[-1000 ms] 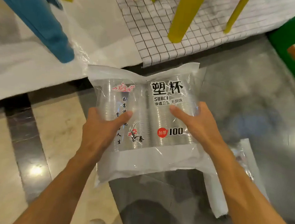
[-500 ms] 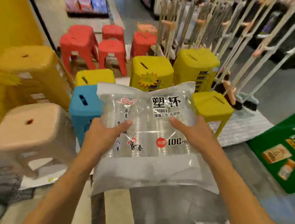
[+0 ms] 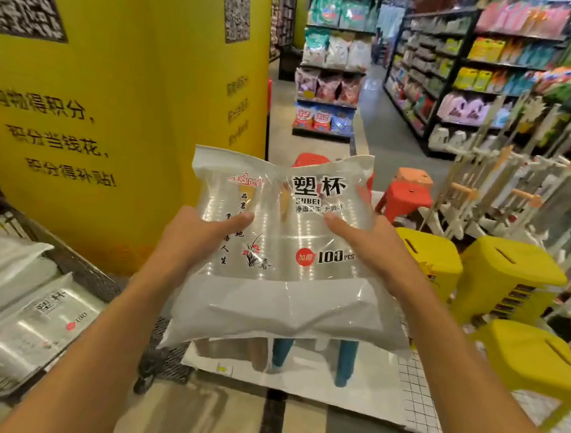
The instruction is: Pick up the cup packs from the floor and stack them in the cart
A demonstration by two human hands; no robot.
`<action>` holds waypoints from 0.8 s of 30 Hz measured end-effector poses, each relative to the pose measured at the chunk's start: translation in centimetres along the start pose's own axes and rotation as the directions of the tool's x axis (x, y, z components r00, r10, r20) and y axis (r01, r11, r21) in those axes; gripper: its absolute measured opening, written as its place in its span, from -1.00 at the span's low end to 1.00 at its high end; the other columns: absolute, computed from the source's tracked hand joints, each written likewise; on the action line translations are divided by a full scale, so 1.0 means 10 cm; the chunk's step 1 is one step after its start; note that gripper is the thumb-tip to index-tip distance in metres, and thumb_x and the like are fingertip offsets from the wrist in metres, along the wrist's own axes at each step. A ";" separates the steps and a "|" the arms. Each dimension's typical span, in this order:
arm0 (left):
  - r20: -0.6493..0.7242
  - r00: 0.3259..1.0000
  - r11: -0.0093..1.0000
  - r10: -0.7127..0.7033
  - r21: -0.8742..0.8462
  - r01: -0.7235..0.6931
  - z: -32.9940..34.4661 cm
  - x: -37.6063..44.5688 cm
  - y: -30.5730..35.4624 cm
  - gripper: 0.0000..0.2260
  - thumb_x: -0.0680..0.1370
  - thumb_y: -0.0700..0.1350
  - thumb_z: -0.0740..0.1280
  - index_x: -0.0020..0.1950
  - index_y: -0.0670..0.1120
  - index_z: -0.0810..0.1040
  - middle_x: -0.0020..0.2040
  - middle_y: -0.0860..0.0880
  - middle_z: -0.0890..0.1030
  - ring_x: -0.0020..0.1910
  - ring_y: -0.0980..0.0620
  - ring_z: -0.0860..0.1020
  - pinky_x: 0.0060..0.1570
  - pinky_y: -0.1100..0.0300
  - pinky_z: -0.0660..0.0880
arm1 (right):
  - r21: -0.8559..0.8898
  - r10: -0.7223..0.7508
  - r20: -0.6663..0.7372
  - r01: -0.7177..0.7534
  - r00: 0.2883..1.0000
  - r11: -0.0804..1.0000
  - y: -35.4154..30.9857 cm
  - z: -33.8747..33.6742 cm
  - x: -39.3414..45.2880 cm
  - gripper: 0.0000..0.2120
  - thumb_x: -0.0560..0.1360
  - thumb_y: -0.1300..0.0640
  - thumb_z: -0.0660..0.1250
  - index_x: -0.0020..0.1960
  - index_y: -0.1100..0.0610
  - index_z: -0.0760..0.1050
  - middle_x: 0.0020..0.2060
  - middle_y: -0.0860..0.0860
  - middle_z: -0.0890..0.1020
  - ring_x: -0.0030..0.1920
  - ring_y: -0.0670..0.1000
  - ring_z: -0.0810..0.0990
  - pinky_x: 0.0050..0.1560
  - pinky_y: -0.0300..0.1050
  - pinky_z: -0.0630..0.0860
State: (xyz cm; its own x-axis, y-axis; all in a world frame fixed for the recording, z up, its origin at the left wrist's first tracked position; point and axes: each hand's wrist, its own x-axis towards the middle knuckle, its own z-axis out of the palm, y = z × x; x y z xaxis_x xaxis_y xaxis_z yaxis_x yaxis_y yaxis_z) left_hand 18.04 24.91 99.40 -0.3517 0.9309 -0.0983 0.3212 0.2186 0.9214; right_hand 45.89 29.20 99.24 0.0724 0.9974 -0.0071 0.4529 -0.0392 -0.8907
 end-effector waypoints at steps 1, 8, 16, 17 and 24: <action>-0.044 0.999 1.000 -0.017 -0.008 0.016 -0.19 0.01 -0.03 -0.15 0.26 0.41 0.55 0.34 -0.14 0.55 0.16 -0.13 0.66 0.07 -0.12 0.64 -0.07 0.04 0.50 | -0.004 -0.024 0.048 0.024 0.999 1.000 -0.13 0.18 0.06 0.08 0.10 -0.64 0.47 0.50 -0.14 0.45 0.23 -0.13 0.68 0.21 0.01 0.67 0.30 0.10 0.58; -0.299 0.948 0.991 -0.112 0.032 0.128 -1.26 0.25 -0.49 0.16 0.06 0.60 0.46 0.37 -0.24 0.50 0.27 -0.28 0.60 0.21 -0.28 0.60 0.06 -0.11 0.56 | 0.006 -0.136 0.350 0.143 0.927 0.990 -0.86 1.42 0.40 -0.40 0.29 -0.49 0.52 0.16 -0.14 0.58 -0.01 -0.27 0.69 -0.04 -0.12 0.69 0.20 0.00 0.57; -0.523 0.814 0.961 -0.253 -0.038 0.274 -2.00 0.66 -0.87 -0.12 0.26 0.45 0.49 0.34 -0.15 0.56 0.29 -0.19 0.62 0.15 -0.16 0.63 0.11 -0.04 0.57 | -0.011 -0.200 0.575 0.252 0.794 0.968 -1.35 3.07 1.23 0.17 0.03 -0.71 0.43 0.40 0.04 0.50 0.23 0.01 0.67 0.20 0.14 0.67 0.25 0.23 0.61; -0.552 0.792 0.958 -0.261 -0.046 0.283 -2.08 0.72 -0.90 -0.03 0.18 0.51 0.48 0.34 -0.15 0.57 0.28 -0.20 0.63 0.15 -0.17 0.64 0.11 -0.05 0.60 | -0.016 -0.206 0.608 0.270 0.767 0.963 -1.44 3.25 1.31 0.15 0.05 -0.70 0.43 0.39 0.06 0.49 0.22 0.02 0.67 0.19 0.14 0.67 0.25 0.23 0.61; -0.674 0.599 0.900 -0.432 -0.277 0.338 -2.65 1.01 -1.28 -0.21 0.28 0.37 0.56 0.22 -0.20 0.52 0.04 -0.04 0.63 -0.03 -0.03 0.61 0.09 -0.02 0.60 | 0.002 -0.235 0.777 0.371 0.584 0.929 -1.93 4.49 1.60 0.19 0.03 -0.72 0.40 0.41 0.06 0.47 0.26 0.01 0.65 0.21 0.16 0.66 0.25 0.27 0.60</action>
State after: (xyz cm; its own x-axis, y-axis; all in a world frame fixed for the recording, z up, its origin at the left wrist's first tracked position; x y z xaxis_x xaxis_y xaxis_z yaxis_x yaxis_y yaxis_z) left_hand -12.92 23.77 96.57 -0.9423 0.2658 -0.2036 -0.0731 0.4299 0.8999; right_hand -1.57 48.68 95.92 -0.7548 0.6389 -0.1486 0.4457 0.3333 -0.8308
